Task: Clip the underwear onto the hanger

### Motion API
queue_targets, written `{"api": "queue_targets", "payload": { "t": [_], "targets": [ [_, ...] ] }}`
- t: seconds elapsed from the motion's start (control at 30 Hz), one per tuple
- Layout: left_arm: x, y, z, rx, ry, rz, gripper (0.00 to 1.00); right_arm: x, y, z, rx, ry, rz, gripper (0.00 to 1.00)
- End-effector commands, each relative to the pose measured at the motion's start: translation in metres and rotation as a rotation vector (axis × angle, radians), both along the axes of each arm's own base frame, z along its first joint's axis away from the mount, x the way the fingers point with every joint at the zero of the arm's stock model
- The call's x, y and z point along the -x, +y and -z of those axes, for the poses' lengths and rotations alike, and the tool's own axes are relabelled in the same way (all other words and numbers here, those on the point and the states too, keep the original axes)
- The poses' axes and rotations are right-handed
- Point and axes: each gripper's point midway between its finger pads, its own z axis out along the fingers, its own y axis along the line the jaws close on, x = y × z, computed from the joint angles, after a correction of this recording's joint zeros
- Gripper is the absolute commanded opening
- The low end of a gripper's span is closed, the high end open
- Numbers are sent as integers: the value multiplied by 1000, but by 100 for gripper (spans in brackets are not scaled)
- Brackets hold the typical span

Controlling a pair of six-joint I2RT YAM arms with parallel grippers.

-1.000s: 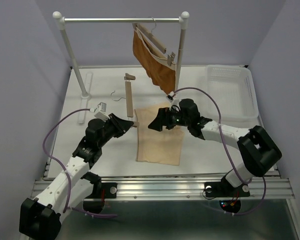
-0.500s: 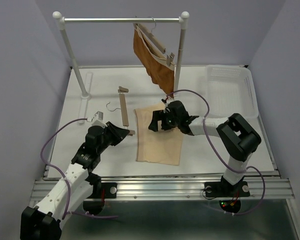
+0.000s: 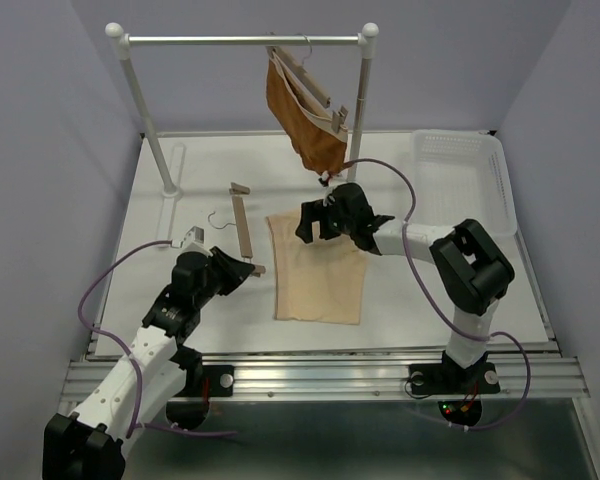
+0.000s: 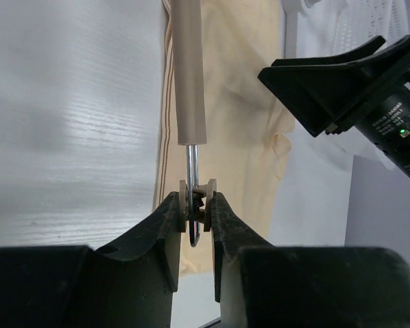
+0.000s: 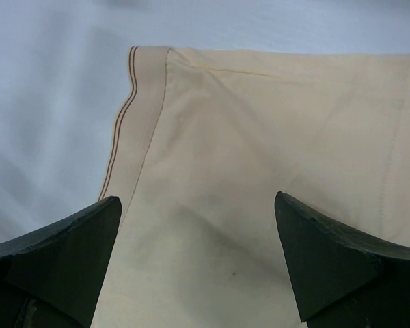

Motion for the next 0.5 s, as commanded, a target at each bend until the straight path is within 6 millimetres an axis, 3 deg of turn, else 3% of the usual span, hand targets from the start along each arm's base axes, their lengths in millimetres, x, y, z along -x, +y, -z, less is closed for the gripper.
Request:
{"api": "queue_targets", "payload": {
  "t": [0.0, 0.03, 0.1, 0.13, 0.2, 0.23, 0.37, 0.47],
  "targets": [
    [-6, 9, -13, -24, -11, -43, 0, 20, 18, -38, 50, -151, -192, 100],
    [-5, 10, -12, -27, -3, -47, 0, 32, 22, -39, 77, -177, -232, 100],
    [-2, 13, -9, -28, 30, -62, 0, 58, 16, -23, 205, -215, -300, 100],
    [-1, 14, -7, -30, 43, -66, 0, 85, 30, -27, 240, -262, -382, 100],
    [2, 16, -5, -37, 67, -75, 0, 112, 24, -9, 354, -293, -452, 100],
    [3, 18, -5, -40, 71, -80, 0, 133, 34, -9, 361, -310, -507, 100],
    [7, 16, -5, -38, 78, -61, 0, 175, 48, -5, 396, -356, -640, 100],
    [8, 16, -4, -41, 79, -54, 0, 195, 63, 1, 409, -381, -720, 100]
  ]
}}
